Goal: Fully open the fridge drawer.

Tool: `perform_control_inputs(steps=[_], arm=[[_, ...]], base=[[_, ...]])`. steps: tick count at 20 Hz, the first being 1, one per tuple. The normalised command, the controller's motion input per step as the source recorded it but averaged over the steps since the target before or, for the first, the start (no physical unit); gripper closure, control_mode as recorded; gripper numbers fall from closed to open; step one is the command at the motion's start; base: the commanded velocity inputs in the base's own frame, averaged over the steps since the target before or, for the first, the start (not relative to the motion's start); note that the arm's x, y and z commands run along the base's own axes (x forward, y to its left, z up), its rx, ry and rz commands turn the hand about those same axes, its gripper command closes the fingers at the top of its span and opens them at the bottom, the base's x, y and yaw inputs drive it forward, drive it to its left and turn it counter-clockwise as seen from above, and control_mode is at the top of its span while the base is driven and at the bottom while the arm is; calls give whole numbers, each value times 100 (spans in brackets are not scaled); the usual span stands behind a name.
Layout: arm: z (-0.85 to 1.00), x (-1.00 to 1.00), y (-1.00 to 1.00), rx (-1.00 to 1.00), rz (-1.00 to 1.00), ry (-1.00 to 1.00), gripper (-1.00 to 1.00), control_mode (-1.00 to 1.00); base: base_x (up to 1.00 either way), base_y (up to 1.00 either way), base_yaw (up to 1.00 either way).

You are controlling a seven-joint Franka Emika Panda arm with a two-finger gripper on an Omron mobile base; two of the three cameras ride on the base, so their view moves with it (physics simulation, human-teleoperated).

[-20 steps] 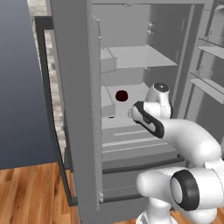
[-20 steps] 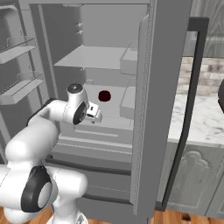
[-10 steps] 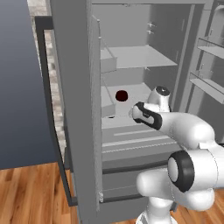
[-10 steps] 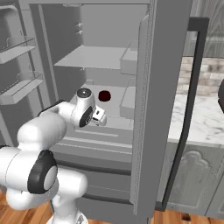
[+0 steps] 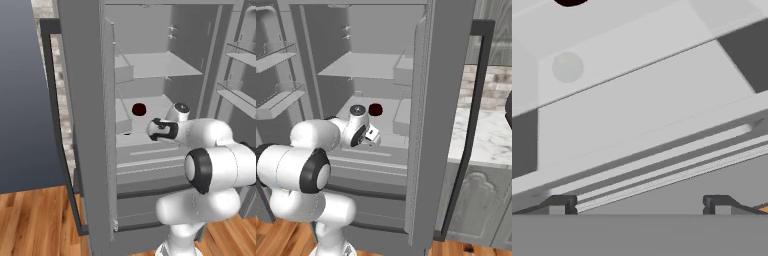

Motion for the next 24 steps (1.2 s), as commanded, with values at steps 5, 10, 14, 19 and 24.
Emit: perform_control_inputs(steps=[5, 10, 14, 19, 24], arm=[[-26, 33, 0, 0, -5, 10, -100, -100], [-3, 36, 0, 1, -2, 1, -100, -100], [-20, 29, 0, 0, -1, 0, -100, -100], [-37, 17, 0, 0, -1, 6, -100, -100], [-43, 0, 0, 0, -1, 10, -100, -100]], base=[[0, 0, 0], [0, 0, 0], [0, 0, 0], [0, 0, 0], [0, 0, 0]])
